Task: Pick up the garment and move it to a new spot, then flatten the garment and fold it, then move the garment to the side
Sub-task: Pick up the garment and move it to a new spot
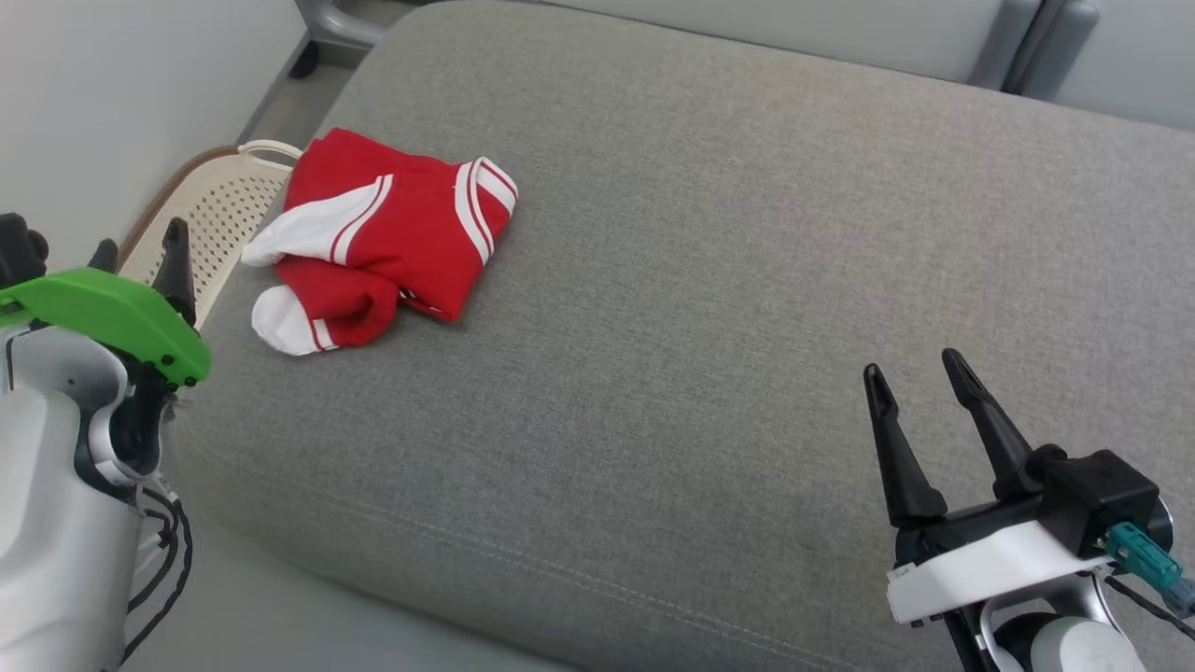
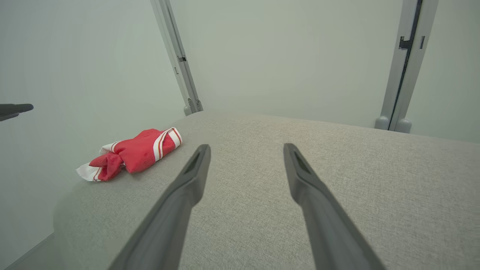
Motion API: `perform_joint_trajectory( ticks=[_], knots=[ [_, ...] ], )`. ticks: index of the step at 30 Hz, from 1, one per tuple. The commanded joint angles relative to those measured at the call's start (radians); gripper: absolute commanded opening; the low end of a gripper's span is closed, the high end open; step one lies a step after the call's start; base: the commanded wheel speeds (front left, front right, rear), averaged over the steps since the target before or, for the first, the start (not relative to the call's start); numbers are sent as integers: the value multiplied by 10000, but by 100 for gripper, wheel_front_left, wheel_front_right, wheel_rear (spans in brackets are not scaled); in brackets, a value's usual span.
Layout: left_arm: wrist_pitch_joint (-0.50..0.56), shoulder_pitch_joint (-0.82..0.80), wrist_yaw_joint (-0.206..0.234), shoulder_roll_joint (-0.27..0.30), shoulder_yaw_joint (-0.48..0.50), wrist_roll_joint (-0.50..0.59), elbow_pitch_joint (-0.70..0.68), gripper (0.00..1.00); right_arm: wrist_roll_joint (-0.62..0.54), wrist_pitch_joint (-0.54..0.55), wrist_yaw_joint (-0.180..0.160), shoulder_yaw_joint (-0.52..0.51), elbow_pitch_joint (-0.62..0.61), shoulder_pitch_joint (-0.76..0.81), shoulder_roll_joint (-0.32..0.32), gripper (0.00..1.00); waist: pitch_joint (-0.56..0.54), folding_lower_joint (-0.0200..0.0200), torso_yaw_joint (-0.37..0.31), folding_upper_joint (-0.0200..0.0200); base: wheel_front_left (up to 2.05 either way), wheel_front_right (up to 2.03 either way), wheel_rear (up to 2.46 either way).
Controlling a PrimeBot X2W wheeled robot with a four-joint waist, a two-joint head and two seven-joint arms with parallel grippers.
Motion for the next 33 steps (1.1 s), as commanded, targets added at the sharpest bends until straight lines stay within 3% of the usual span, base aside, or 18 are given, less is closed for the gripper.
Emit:
perform_joint_trajectory(
  ticks=[1, 10, 24, 25, 26, 28, 29, 33],
  knots=[
    [541, -501, -324, -43, -6, -386, 980, 100, -97, 48, -11, -40, -120, -238, -139, 100, 863, 0, -782, 0, 0, 0, 0],
    [1398, -1677, -1181, -295, 87, -1121, 4157, 100, -164, 368, -11, -109, -556, -441, -524, 100, 1924, 0, -1199, 0, 0, 0, 0],
    [806, -2971, -1918, -839, 262, -1579, 6817, 100, -178, 1020, -11, -262, -1367, -746, -1002, 100, 3061, 0, -1053, 0, 0, 0, 0],
    [792, -3009, -1949, -877, 254, -1598, 6936, 94, -162, 1028, -11, -271, -1382, -779, -1006, 100, 3088, 0, -1055, 0, 0, 0, 0],
    [746, -3068, -1982, -890, 249, -1607, 7050, 71, -141, 1051, -11, -269, -1393, -817, -1011, 100, 3122, 0, -1066, 0, 0, 0, 0],
    [595, -3168, -2053, -919, 235, -1607, 7222, 15, -111, 1045, -11, -267, -1352, -840, -1012, 100, 3120, 0, -1093, 0, 0, 0, 0],
    [536, -3196, -2082, -932, 230, -1610, 7321, 0, -99, 1039, -11, -258, -1322, -843, -996, 100, 3108, 0, -1109, 0, 0, 0, 0],
    [2, -3401, -2195, -786, 112, -1397, 7489, 0, -78, 949, -11, -284, -1207, -876, -924, 100, 2973, 0, -1165, 0, 0, 0, 0]
  ],
)
